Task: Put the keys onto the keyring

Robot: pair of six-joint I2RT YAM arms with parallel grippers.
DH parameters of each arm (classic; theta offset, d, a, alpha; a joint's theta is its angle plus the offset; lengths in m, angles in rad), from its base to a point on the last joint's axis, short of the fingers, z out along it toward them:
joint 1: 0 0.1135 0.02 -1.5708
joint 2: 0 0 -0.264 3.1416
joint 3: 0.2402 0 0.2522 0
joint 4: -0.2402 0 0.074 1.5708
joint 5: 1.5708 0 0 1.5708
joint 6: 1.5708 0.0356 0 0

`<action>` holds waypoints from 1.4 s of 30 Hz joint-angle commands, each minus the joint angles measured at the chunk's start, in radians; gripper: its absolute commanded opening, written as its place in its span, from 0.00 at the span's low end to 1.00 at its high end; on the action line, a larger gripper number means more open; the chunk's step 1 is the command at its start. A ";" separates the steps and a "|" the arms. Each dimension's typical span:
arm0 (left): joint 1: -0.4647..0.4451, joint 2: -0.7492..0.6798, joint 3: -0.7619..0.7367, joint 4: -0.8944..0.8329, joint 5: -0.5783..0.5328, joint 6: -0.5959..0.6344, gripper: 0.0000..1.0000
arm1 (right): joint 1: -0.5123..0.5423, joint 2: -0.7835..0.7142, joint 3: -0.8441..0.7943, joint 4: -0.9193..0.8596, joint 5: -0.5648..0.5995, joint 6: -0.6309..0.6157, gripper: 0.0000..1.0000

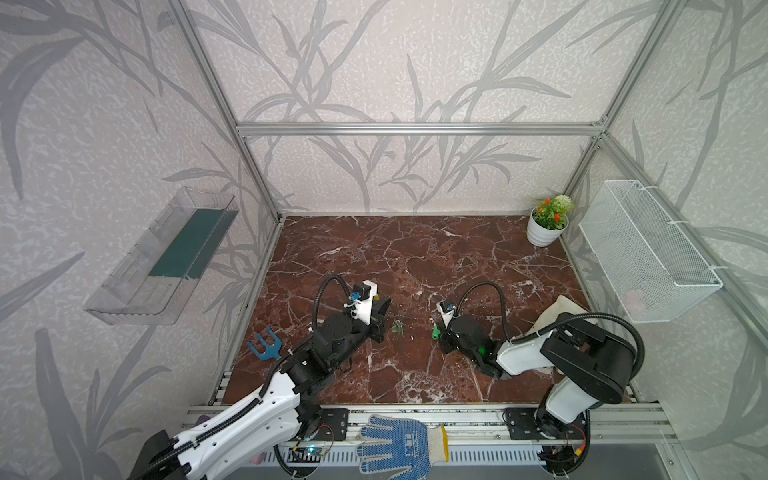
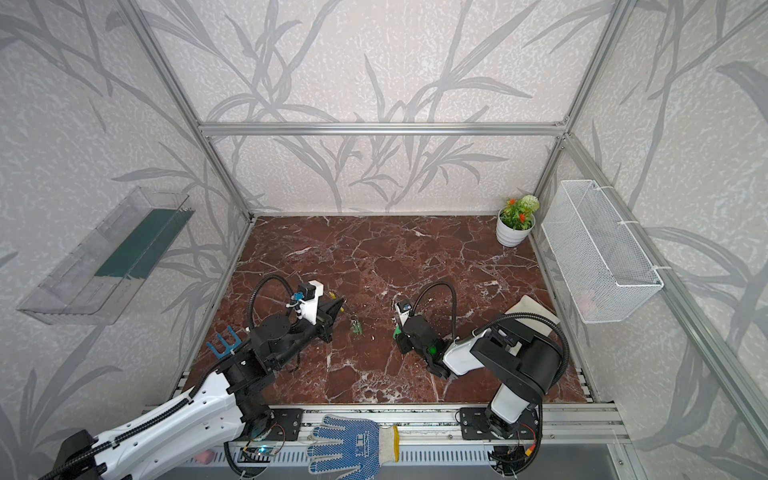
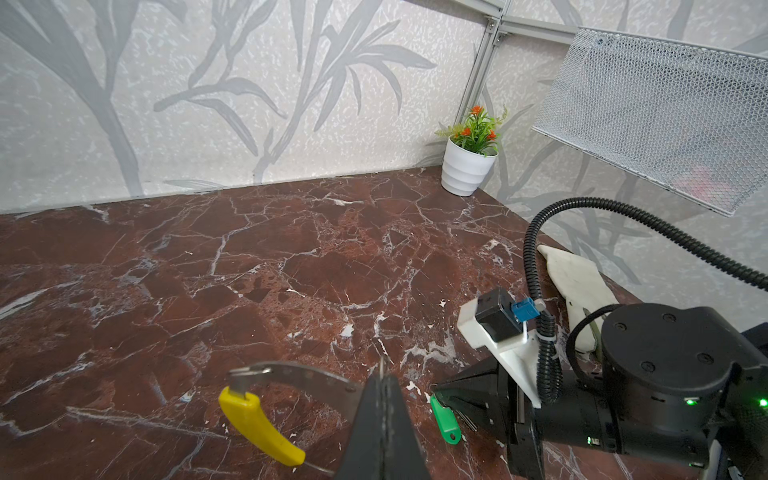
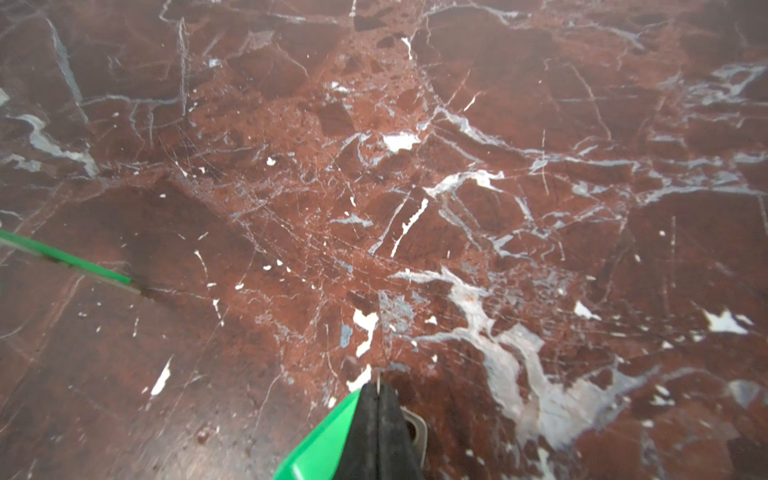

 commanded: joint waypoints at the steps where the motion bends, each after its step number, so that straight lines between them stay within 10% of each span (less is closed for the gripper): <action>1: -0.004 -0.006 -0.006 0.042 -0.008 0.003 0.00 | 0.012 0.085 -0.053 0.144 0.045 0.002 0.00; 9: -0.003 -0.007 -0.005 0.044 -0.002 0.000 0.00 | 0.014 0.057 -0.057 0.120 0.043 0.012 0.00; 15: -0.003 -0.010 -0.004 0.042 0.008 -0.003 0.00 | 0.013 -0.088 -0.043 -0.007 0.037 0.006 0.37; 22: -0.003 -0.017 -0.002 0.041 0.015 -0.008 0.00 | 0.011 -0.281 0.057 -0.378 0.034 0.015 0.48; 42: -0.010 -0.057 -0.012 0.051 0.036 -0.025 0.00 | -0.092 -0.085 0.806 -1.583 -0.277 -0.096 0.45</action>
